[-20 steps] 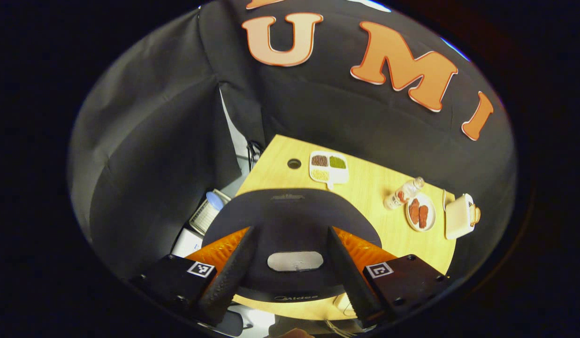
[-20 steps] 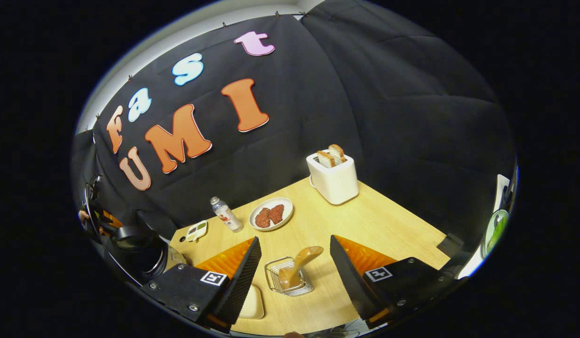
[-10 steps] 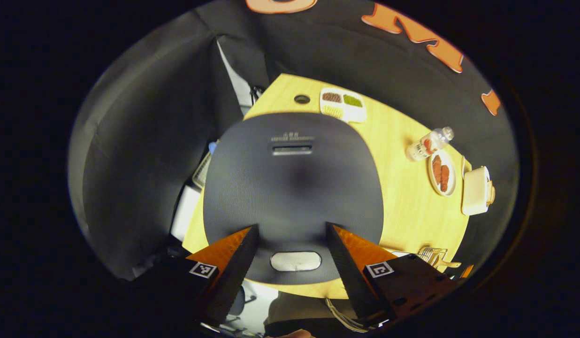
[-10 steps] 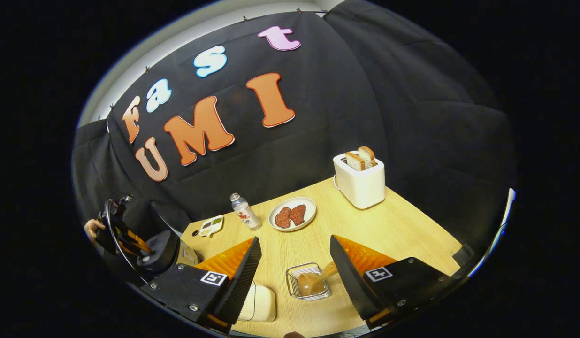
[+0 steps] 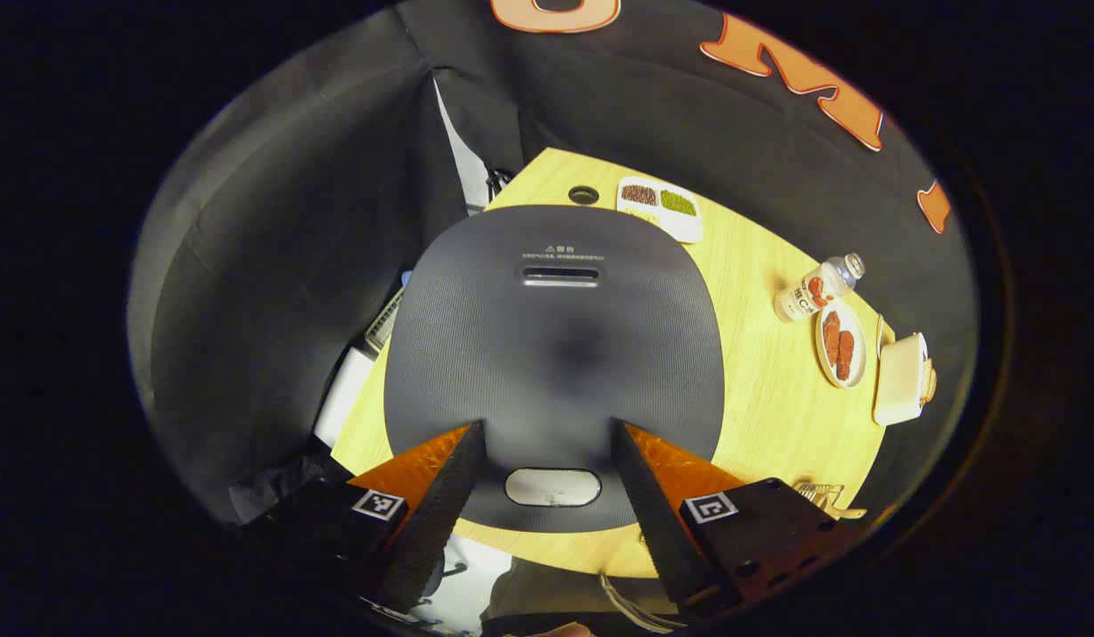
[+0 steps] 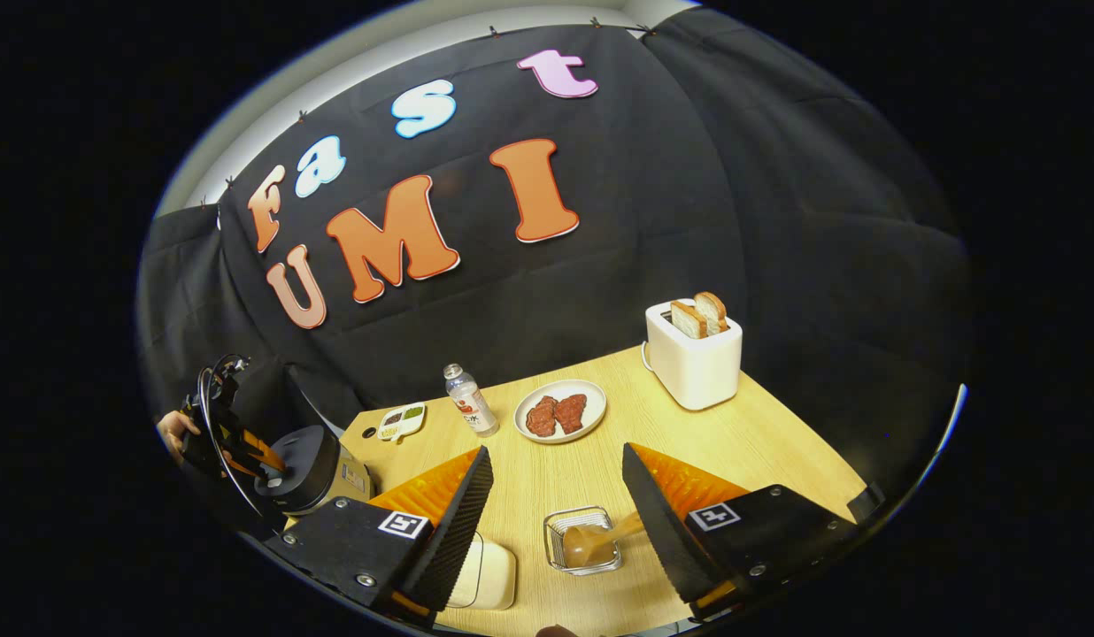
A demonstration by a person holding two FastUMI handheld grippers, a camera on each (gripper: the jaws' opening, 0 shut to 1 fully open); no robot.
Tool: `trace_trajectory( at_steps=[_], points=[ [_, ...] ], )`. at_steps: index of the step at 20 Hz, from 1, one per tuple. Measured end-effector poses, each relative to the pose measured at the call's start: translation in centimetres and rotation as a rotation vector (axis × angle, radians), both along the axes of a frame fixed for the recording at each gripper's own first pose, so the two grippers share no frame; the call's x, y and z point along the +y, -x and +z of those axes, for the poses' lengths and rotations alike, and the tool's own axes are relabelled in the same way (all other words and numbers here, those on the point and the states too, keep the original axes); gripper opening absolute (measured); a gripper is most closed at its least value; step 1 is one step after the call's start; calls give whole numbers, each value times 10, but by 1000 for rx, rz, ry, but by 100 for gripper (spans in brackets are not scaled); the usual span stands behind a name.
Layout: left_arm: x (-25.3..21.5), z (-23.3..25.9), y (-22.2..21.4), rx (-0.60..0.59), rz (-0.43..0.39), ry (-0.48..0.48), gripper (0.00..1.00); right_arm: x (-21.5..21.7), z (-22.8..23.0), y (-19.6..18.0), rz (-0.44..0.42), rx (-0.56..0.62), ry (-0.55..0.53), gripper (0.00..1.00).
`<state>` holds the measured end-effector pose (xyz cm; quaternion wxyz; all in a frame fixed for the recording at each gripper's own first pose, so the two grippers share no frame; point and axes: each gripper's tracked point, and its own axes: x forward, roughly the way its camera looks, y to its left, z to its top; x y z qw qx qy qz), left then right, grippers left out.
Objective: Close the left gripper, press the button to open the rice cooker; take a wooden spoon from the chopstick holder with the right hand, scoop a spoonful of rice and pour it into the rice cooker, then put the wooden spoon back into the chopstick holder.
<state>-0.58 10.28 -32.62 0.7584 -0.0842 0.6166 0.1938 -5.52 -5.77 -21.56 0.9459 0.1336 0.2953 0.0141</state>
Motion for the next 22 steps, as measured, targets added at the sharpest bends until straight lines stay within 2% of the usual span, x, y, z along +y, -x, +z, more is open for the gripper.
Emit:
trace_trajectory(
  at_steps=[2,6,12,17,18,22],
  points=[
    [0,2,5,-62,35,-38,100,5,10,-8,19,-31,13,92],
    [0,26,-6,-229,47,-26,100,27,25,-20,96,-85,20,92],
    [-13,120,-27,-588,-111,-110,99,50,64,-44,130,-225,60,92],
    [-32,207,-30,-866,-275,-269,96,73,93,-62,164,-342,113,91],
    [-38,221,-29,-911,-293,-293,94,79,96,-64,173,-357,116,92],
    [-57,255,-20,-1058,-322,-333,98,99,112,-68,202,-419,123,91]
  ],
)
